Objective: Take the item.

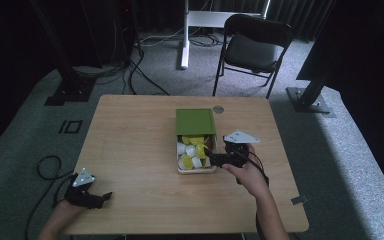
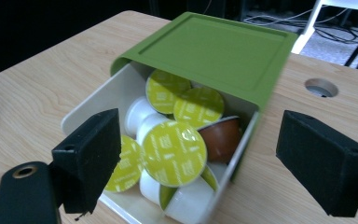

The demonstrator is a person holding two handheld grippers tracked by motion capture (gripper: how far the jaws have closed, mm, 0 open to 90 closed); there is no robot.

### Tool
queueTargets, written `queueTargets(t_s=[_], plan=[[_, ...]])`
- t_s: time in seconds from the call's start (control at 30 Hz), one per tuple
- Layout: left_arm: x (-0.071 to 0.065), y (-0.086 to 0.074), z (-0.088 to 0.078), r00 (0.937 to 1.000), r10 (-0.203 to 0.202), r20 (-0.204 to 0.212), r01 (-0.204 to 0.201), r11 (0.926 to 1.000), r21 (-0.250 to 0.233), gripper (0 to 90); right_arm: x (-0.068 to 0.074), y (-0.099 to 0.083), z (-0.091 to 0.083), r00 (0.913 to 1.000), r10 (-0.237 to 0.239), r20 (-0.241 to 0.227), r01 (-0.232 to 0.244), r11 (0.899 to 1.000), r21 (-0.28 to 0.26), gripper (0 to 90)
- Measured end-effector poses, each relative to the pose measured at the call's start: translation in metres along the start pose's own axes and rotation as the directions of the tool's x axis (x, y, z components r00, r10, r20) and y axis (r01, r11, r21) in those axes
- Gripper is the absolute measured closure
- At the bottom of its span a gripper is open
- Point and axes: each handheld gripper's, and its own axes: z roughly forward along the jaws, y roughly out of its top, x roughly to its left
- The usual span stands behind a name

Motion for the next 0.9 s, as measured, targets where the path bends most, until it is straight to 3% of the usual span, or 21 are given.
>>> queueTargets(t_s=[0.3,0.37,0.7,0.83,0.9], plan=[[0.0,0.0,0.0,1.0,-0.001,0.001,0.001,1.0,0.0,0.5,0.013,0.003,0.016,0.9996,-0.015,-0.023,0.016,1.0,0.009,13.9],[0.0,0.0,0.0,1.0,-0.001,0.001,0.001,1.0,0.001,0.5,0.017,0.002,0.019,0.9998,-0.022,-0.003,0.022,1.0,0.01,13.9],[0.0,0.0,0.0,1.0,-0.002,0.001,0.002,1.0,0.001,0.6,0.039,-0.007,0.039,0.9993,-0.036,0.011,0.036,0.999,0.022,13.9],[0.0,0.0,0.0,1.0,-0.001,0.002,0.001,1.0,0.002,0.5,0.043,-0.012,0.046,0.9994,-0.03,0.017,0.03,0.999,0.024,13.9],[0.0,0.0,0.0,1.0,-0.002,0.002,0.002,1.0,0.001,0.5,0.043,-0.014,0.049,0.998,-0.049,0.04,0.048,0.998,0.038,14.0]])
